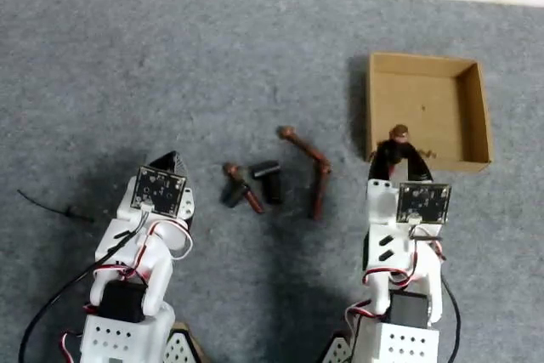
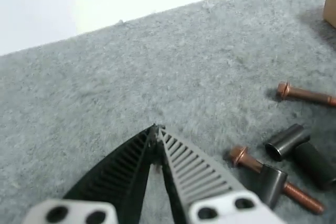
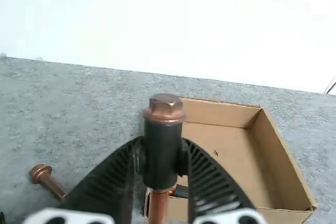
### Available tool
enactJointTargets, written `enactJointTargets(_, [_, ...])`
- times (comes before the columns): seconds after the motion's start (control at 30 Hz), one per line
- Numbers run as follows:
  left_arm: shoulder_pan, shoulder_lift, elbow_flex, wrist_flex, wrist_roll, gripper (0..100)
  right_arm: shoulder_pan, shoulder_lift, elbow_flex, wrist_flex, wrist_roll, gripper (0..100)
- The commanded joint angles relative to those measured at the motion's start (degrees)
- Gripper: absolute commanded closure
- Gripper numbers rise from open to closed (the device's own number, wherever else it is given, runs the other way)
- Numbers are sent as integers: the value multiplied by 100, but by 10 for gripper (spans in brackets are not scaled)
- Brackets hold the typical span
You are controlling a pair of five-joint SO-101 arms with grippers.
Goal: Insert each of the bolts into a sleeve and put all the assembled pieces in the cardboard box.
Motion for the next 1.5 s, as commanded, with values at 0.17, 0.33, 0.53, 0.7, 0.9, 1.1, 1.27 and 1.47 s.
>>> enactJointTargets(0.17, [-48,-57,110,-158,-26,989,22,110,-541,-154,44,993])
enactJointTargets(0.33, [-48,-57,110,-158,-26,989,48,2132,-1771,-171,53,993])
enactJointTargets(0.53, [-48,-57,110,-149,-26,989,57,5095,-3741,-163,35,993])
enactJointTargets(0.7, [-48,-57,110,-158,-26,989,382,7134,-5332,-119,-949,993])
enactJointTargets(0.9, [-48,-57,110,-167,-26,989,831,9218,-6853,646,-1679,992])
enactJointTargets(1.1, [-48,-57,110,-167,-26,989,866,10527,-7987,1376,-1688,940])
enactJointTargets(1.27, [-48,-57,110,-167,-26,989,822,10809,-8277,1420,-1688,758])
enactJointTargets(1.47, [-48,-57,110,-167,-26,989,664,10756,-8136,1429,-1688,738])
